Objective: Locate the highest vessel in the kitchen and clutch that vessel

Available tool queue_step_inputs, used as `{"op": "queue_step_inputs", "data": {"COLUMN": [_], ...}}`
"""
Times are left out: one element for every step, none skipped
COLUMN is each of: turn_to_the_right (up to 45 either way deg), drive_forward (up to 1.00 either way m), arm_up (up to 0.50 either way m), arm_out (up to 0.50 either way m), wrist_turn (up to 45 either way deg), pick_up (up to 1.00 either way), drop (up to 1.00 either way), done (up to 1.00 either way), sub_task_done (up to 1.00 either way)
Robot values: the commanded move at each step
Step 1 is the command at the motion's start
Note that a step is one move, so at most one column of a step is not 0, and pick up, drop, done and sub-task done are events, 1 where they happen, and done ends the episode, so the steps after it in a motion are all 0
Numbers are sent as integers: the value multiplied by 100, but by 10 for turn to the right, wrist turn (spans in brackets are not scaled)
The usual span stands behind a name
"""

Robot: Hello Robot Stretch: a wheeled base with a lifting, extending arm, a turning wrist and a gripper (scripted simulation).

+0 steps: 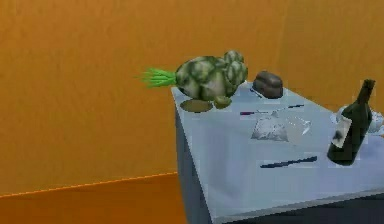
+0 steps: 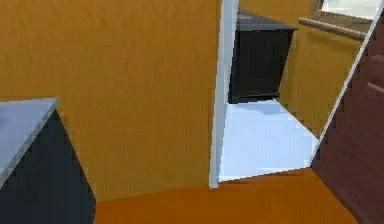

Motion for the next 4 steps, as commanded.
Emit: {"op": "queue_step_inputs", "data": {"turn_to_the_right": [420, 0, -450, -420], "drive_forward": [0, 35, 0, 0], "arm_up": [0, 0, 0, 0], "arm_out": [0, 0, 0, 0], "wrist_turn": [0, 0, 0, 0], "pick_up": [0, 0, 0, 0], "drop": [0, 0, 0, 0], "done": [0, 0, 0, 0], "sub_task_done": [0, 0, 0, 0]}}
